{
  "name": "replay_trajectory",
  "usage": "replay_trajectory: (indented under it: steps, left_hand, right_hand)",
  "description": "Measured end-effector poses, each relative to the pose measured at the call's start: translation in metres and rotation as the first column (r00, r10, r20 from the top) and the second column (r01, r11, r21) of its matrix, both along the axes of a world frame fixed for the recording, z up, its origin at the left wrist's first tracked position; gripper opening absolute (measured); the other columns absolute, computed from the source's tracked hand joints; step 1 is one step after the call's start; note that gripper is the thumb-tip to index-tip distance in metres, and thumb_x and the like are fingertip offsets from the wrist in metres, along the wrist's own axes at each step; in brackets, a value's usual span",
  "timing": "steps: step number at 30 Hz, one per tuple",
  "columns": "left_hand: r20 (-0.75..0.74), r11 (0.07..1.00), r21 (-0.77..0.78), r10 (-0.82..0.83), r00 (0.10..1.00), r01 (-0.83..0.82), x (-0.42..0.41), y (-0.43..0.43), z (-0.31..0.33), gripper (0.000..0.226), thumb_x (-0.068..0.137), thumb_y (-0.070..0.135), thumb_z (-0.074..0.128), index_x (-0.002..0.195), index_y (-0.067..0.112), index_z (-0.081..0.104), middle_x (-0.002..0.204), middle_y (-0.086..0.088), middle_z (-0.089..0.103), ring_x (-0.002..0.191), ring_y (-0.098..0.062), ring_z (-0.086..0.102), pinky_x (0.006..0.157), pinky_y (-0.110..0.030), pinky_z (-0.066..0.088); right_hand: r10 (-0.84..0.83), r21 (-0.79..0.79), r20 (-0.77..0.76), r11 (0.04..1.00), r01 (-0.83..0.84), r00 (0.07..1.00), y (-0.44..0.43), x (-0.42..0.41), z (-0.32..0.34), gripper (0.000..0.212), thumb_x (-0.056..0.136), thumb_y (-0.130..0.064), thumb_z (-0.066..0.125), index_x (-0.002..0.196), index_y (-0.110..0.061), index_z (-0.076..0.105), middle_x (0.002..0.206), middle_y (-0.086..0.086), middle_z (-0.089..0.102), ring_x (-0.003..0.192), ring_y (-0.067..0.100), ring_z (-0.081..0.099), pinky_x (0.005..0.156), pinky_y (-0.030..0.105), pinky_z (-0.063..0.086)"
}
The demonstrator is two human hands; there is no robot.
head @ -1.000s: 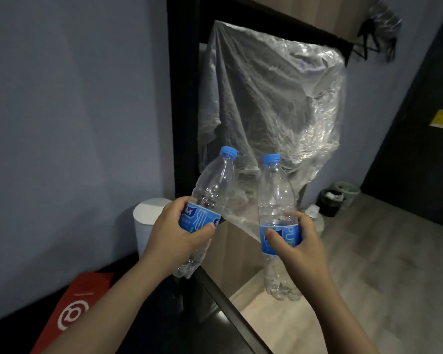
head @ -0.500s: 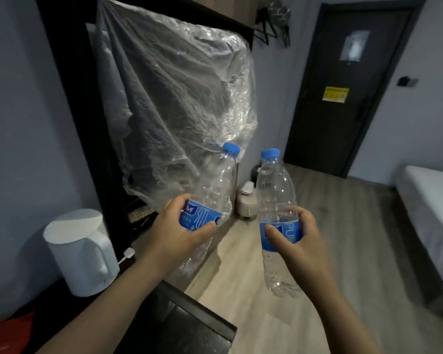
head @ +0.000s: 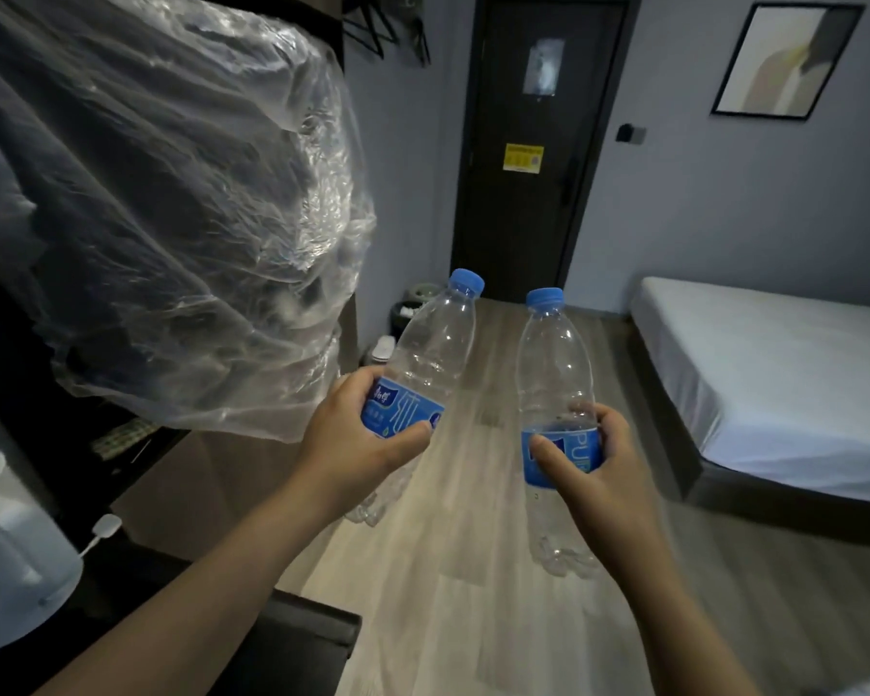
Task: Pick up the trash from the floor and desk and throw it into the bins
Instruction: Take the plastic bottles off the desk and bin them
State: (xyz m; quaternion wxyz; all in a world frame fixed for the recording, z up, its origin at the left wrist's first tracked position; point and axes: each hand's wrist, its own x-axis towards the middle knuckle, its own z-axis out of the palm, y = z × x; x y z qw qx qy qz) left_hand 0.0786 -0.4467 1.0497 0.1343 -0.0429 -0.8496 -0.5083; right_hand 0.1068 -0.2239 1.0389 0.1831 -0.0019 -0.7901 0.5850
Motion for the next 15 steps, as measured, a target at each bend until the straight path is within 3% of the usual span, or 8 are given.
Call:
replay_trajectory:
  steps: [9, 12, 15]
  left_hand:
    - [-0.061, 0.998, -0.008, -0.059, 0.996, 0.059, -0.042, 0.092, 0.017, 0.047, 0.048, 0.056, 0.064, 0.092, 0.046, 0.050, 0.096, 0.006, 0.061, 0.077, 0.000, 0.061, 0.060, -0.010, 0.044]
    - [-0.053, 0.997, 0.013, -0.077, 0.996, 0.078, -0.061, 0.114, 0.018, 0.048, 0.048, 0.056, 0.063, 0.093, 0.044, 0.051, 0.094, 0.006, 0.062, 0.074, 0.000, 0.062, 0.061, -0.013, 0.044]
    - [-0.052, 0.993, 0.033, -0.112, 0.992, 0.114, -0.086, 0.135, 0.015, 0.039, 0.055, 0.043, 0.069, 0.089, 0.046, 0.050, 0.094, 0.008, 0.061, 0.076, -0.002, 0.063, 0.067, -0.022, 0.052]
  right_hand:
    - [-0.047, -0.003, -0.041, 0.999, 0.047, 0.998, 0.090, -0.031, 0.007, 0.048, 0.078, -0.020, 0.075, 0.118, -0.020, 0.049, 0.092, -0.009, 0.062, 0.076, -0.006, 0.062, 0.061, 0.008, 0.049]
    - [-0.076, -0.012, -0.042, 0.997, 0.075, 0.996, 0.114, -0.049, 0.007, 0.048, 0.078, -0.019, 0.075, 0.119, -0.020, 0.050, 0.091, -0.009, 0.063, 0.075, -0.005, 0.063, 0.061, 0.011, 0.051]
    - [-0.093, -0.008, -0.025, 0.996, 0.093, 0.995, 0.133, -0.073, 0.005, 0.053, 0.077, -0.025, 0.074, 0.123, -0.021, 0.048, 0.094, -0.007, 0.064, 0.079, -0.001, 0.064, 0.062, 0.019, 0.053]
